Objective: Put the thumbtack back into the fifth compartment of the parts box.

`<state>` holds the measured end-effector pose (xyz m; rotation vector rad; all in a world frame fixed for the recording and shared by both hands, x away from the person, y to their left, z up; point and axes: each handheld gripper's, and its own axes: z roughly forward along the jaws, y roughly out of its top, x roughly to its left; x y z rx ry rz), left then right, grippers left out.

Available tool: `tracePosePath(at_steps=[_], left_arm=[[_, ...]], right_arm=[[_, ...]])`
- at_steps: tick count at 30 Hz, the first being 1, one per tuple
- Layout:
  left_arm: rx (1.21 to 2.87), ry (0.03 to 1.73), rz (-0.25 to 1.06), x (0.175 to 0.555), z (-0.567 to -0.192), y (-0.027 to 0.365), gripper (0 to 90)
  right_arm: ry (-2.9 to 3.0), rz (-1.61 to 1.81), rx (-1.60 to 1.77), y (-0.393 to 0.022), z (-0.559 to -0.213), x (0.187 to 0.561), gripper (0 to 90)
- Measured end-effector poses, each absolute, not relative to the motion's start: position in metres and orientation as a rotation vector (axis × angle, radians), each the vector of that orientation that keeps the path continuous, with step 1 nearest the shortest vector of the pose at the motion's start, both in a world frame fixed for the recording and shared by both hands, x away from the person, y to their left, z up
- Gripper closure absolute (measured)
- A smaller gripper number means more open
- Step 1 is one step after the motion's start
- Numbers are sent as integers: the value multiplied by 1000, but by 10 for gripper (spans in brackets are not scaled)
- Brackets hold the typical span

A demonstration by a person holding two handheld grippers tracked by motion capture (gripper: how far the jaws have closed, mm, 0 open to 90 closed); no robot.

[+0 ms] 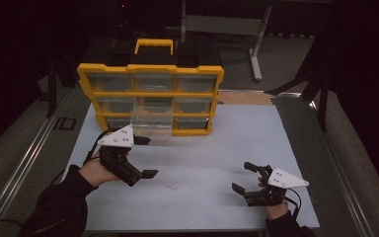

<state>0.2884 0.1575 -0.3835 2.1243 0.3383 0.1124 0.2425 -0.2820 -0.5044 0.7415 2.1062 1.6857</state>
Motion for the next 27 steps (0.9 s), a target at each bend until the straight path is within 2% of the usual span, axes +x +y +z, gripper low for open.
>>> tracePosePath(at_steps=[21,27], left_arm=[[2160,265,42,277,-419,132,7],[2160,253,36,278,-434,128,48]], right_arm=[[2108,1688,746,-282,-505,243,136],[2110,1686,746,-282,-505,243,136]])
